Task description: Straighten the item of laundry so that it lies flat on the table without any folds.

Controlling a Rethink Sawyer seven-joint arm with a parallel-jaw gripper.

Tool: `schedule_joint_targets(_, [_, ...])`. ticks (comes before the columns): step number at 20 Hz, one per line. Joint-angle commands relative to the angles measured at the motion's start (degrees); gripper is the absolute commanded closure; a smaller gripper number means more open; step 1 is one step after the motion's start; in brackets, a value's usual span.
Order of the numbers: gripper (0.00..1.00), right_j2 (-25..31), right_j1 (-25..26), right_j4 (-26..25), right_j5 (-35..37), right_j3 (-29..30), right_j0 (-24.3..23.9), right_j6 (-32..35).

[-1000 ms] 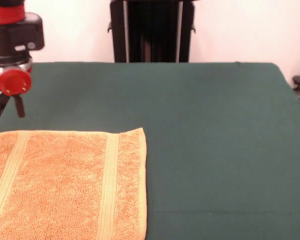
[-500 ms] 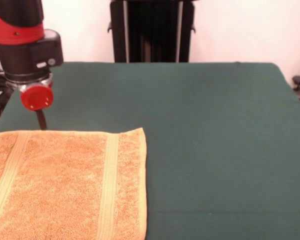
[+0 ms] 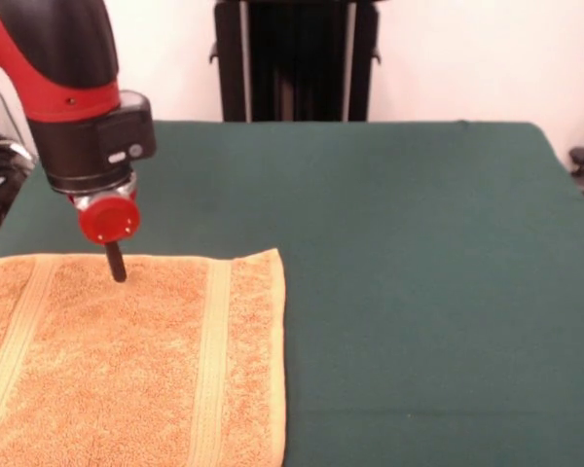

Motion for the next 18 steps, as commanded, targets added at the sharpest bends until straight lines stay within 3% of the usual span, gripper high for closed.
schedule_joint_targets(1, [1.0,7.75,2.61,1.95,-5.19,3.68,2.9,0.08])
schedule_joint_targets(18, [1.0,8.07,3.53,5.11,-10.88,7.51,4.75,6.27])
